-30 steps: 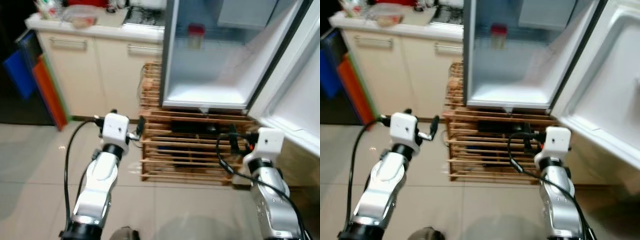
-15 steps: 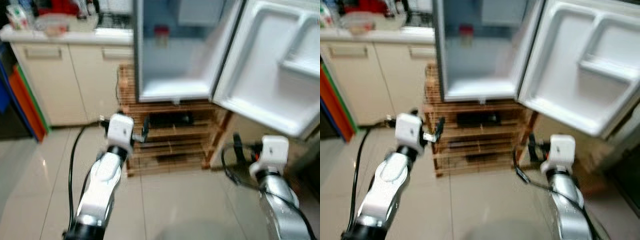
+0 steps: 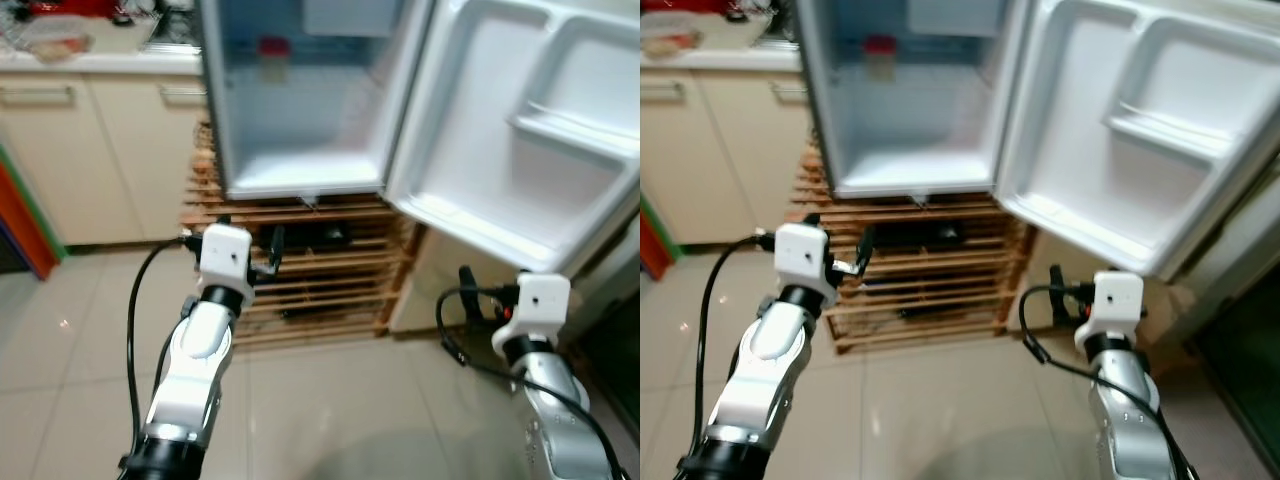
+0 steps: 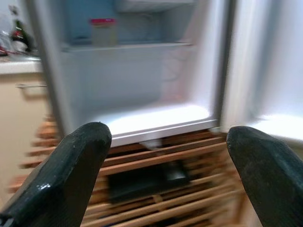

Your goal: Restocking fridge

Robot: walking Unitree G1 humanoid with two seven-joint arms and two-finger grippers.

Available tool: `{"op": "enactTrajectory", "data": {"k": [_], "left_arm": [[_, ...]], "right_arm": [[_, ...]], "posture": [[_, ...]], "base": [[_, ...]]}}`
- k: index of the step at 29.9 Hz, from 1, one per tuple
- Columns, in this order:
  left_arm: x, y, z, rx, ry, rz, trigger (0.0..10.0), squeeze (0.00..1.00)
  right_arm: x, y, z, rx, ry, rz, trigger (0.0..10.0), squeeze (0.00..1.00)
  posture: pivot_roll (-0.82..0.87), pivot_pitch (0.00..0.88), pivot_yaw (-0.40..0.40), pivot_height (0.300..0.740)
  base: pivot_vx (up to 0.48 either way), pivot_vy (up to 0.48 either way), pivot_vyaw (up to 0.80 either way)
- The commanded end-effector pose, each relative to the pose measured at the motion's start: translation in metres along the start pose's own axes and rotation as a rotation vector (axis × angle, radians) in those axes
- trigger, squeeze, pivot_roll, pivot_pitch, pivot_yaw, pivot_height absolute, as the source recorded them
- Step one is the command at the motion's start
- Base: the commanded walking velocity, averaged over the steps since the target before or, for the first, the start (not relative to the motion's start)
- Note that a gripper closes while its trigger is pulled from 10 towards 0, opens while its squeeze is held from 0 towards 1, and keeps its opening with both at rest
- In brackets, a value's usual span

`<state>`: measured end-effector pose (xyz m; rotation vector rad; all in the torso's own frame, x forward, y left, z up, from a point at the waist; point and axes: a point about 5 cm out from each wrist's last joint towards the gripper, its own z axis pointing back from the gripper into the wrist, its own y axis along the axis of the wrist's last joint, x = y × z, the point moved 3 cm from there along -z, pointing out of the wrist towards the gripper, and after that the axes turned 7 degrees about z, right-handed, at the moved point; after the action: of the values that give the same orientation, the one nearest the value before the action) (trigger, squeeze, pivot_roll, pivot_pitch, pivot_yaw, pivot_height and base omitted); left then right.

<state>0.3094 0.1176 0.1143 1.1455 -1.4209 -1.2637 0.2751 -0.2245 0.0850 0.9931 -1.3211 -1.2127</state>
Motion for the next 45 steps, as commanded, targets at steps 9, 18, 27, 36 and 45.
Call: {"op": "enactTrajectory", "data": {"k": [9,18,27,36,45], "left_arm": [[-0.025,0.001,0.008,0.005,0.171,0.104,10.0,0.00],[0.001,0.001,0.014,0.013,-0.009,-0.008,10.0,0.00],[0.003,0.000,0.015,0.002,-0.008,-0.004,10.0,0.00],[-0.006,-0.013,0.015,-0.041,-0.007,-0.021,10.0,0.00],[-0.023,-0.102,0.021,-0.395,-0.021,-0.145,10.0,0.00]], "right_arm": [[-0.008,0.016,-0.006,0.068,-0.040,-0.103,10.0,0.00],[-0.002,0.007,0.005,0.038,-0.036,-0.054,10.0,0.00],[0.000,0.000,0.012,0.017,-0.023,-0.029,10.0,0.00],[0.030,-0.028,0.022,-0.077,-0.075,0.051,10.0,0.00],[0.092,-0.062,0.007,-0.213,-0.215,0.253,10.0,0.00]], "posture": [[0.01,0.000,-0.060,0.740],[-0.01,0.000,-0.069,0.740],[-0.01,0.000,-0.070,0.740],[-0.02,0.000,-0.069,0.740],[-0.02,0.000,-0.079,0.740]], "base": [[0.398,-0.262,0.00],[0.269,-0.137,0.00],[0.000,0.000,0.00],[0.000,0.000,0.00],[0.000,0.000,0.00]]}}
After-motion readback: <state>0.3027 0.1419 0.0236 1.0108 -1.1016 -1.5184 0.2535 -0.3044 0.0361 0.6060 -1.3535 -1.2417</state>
